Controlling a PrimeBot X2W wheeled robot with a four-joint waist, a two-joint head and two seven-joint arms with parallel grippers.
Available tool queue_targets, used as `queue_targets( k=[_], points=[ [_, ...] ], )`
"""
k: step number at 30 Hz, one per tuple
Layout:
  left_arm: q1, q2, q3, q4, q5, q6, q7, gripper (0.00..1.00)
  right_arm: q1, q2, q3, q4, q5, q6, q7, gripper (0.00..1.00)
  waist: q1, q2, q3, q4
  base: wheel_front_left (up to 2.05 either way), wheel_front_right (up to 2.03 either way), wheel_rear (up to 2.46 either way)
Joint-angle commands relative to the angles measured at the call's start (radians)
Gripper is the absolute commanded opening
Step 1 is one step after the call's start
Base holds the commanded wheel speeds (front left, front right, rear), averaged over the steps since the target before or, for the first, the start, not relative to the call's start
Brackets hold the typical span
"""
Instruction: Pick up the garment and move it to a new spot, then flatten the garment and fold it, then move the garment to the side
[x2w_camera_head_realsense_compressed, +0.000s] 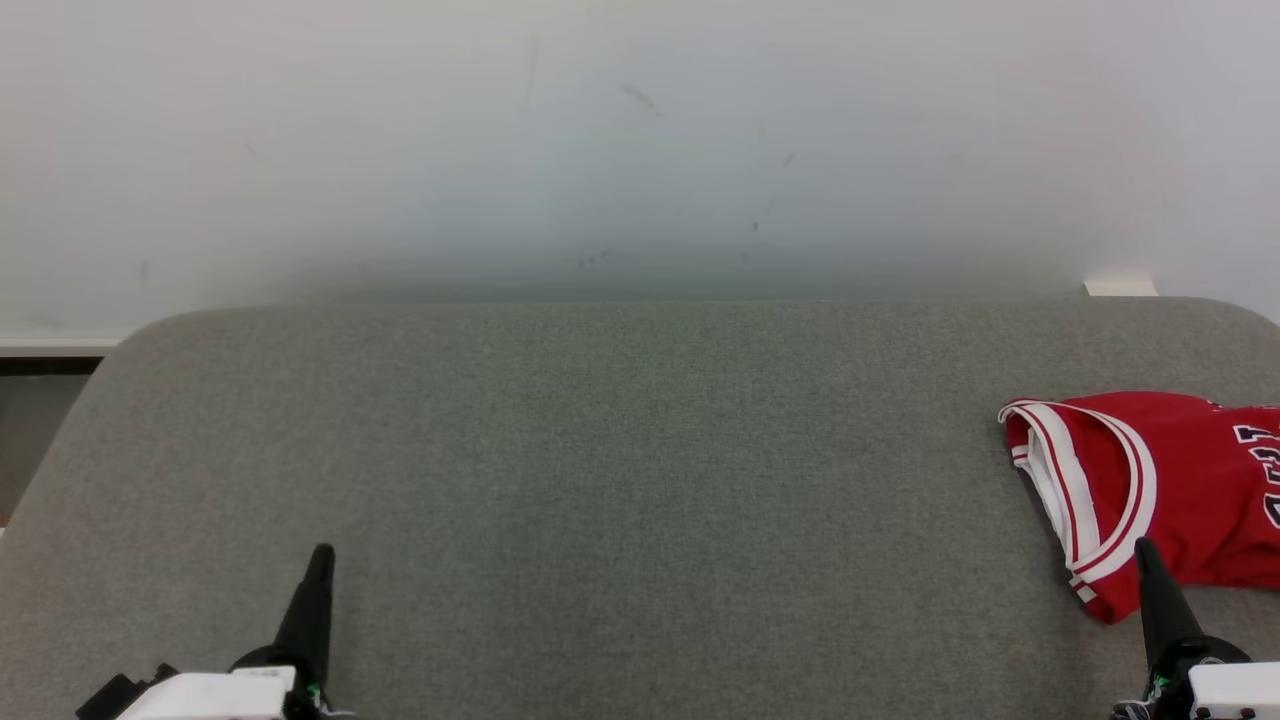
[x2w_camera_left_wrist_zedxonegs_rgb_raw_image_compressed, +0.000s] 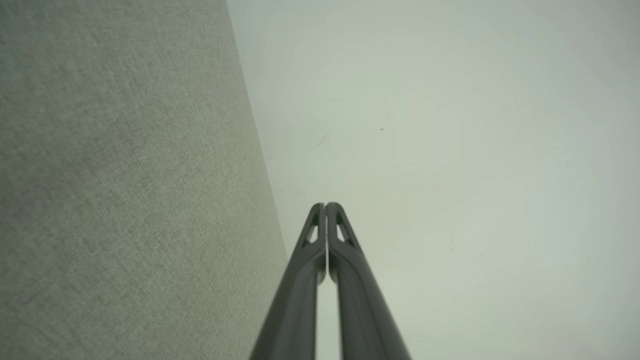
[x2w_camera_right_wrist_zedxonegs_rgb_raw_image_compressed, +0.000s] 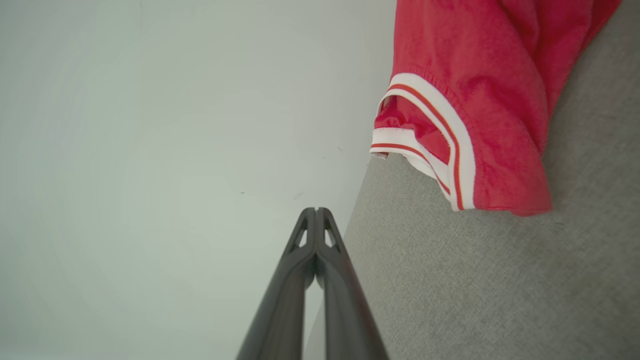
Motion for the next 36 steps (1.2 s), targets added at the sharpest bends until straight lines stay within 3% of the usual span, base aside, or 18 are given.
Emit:
queue_targets(
  k=[1,18,36],
  points=[
    [-0.011,0.007,0.007,-0.006,-0.026,-0.005,0.006,0.0,-0.013,0.001,-0.006,-0.007,0.015,-0.001,0.006,0.0,-0.0001,0.0,0.001,0.001,0.0,0.0,0.0],
    [-0.022,0.007,0.019,-0.01,-0.141,-0.009,0.037,0.0,-0.024,0.007,-0.025,-0.008,0.112,-0.002,0.036,0.0,-0.0001,0.0,0.012,0.01,0.0,0.0,0.0],
    [-0.021,0.007,0.019,-0.009,-0.139,-0.009,0.037,0.0,-0.022,0.007,-0.024,-0.007,0.108,-0.002,0.036,0.0,-0.0001,0.0,0.012,0.01,0.0,0.0,0.0]
  ],
)
